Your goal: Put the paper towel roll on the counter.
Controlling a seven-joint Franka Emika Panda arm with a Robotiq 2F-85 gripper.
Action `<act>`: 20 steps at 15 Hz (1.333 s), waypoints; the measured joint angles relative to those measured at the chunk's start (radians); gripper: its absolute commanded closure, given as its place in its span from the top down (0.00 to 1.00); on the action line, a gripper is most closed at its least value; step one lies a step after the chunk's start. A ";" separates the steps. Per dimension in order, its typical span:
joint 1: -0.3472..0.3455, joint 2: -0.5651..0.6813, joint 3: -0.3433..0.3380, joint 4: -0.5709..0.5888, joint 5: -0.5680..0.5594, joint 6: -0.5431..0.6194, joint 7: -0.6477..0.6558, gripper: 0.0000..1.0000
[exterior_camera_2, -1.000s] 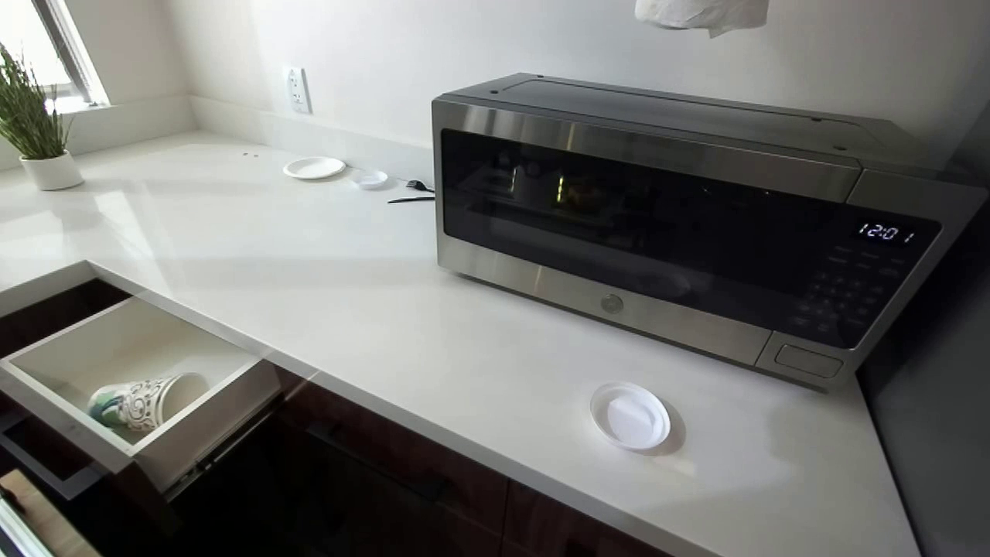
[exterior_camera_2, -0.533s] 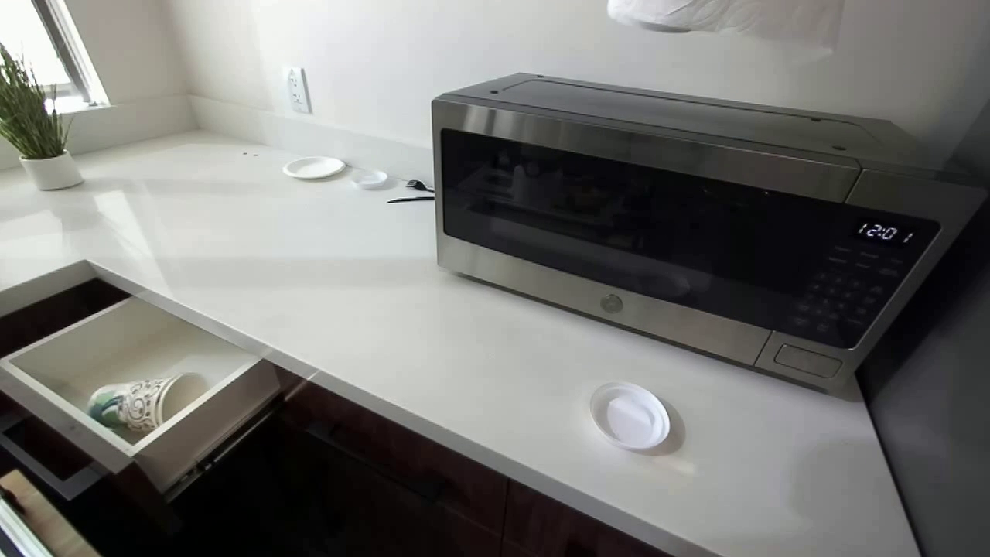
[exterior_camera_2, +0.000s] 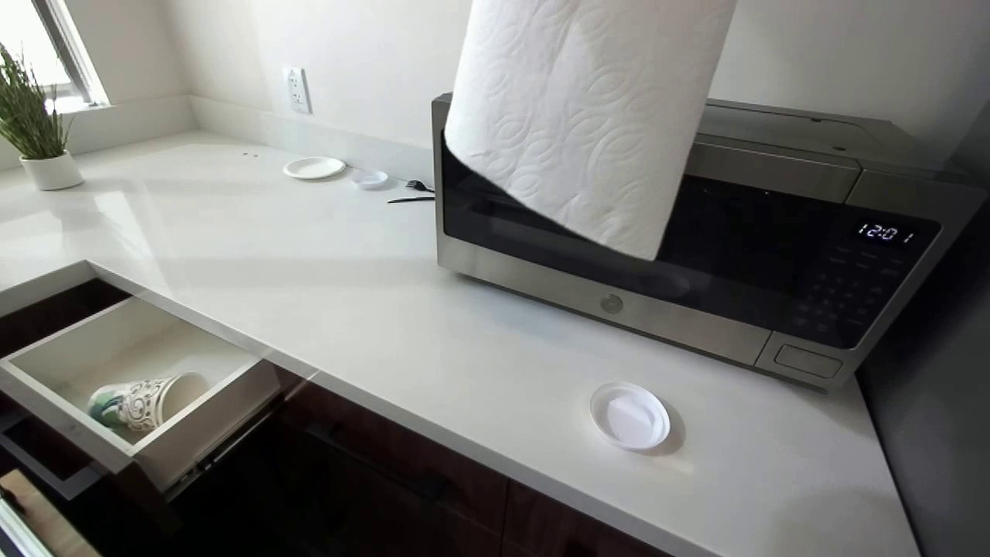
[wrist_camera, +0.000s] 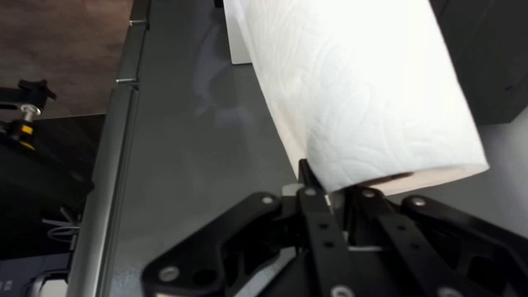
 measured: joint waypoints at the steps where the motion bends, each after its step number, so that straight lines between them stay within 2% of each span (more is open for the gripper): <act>1: 0.000 -0.022 0.008 -0.057 -0.003 -0.001 0.045 0.03; 2: 0.000 -0.042 0.015 -0.115 -0.005 -0.002 0.092 0.03; 3: -0.001 -0.061 0.021 -0.172 -0.005 -0.003 0.136 0.12; 5: -0.001 -0.095 0.024 -0.282 0.001 -0.004 0.206 0.12; 7: -0.001 -0.115 0.024 -0.332 0.001 -0.004 0.228 0.12; 8: -0.001 -0.122 0.024 -0.339 0.001 -0.004 0.230 0.03; 13: -0.002 -0.102 0.050 -0.337 -0.047 -0.005 0.250 0.03; 17: 0.018 0.017 0.128 -0.345 -0.123 -0.012 0.376 0.03; 20: 0.047 0.096 0.144 -0.334 -0.183 -0.053 0.472 0.03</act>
